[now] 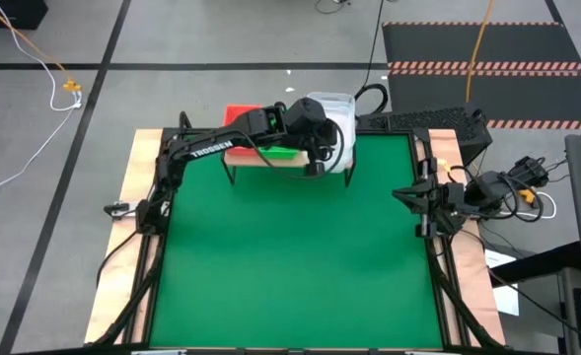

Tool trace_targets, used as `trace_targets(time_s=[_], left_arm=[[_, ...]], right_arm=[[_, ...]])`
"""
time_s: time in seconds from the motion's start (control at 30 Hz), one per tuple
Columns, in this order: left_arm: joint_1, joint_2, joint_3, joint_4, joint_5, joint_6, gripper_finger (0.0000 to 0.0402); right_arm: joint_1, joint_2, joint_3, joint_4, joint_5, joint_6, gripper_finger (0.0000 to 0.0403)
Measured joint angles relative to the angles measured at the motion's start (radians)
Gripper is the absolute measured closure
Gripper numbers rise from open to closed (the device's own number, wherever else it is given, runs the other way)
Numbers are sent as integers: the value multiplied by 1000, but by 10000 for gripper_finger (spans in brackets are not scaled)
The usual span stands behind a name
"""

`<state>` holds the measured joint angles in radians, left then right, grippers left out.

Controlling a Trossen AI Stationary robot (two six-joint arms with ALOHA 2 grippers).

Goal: Stack baskets on shelf by color
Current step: Stack the transparent bin on the transparent bin on the shelf

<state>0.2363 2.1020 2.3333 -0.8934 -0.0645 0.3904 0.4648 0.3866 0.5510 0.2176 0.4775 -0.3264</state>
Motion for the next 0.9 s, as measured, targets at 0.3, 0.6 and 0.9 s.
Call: trace_targets(time_s=[0.3, 0.6, 0.9], left_arm=[[-37, -18, 14, 91, -115, 20, 196], [-72, -33, 18, -41, -116, -18, 192], [-231, -37, 15, -315, -150, -70, 197]], right_arm=[[-1, 22, -3, -11, 154, -11, 390], [-2, 33, -8, 6, 178, -37, 390], [-2, 43, -8, -26, 147, -35, 390]])
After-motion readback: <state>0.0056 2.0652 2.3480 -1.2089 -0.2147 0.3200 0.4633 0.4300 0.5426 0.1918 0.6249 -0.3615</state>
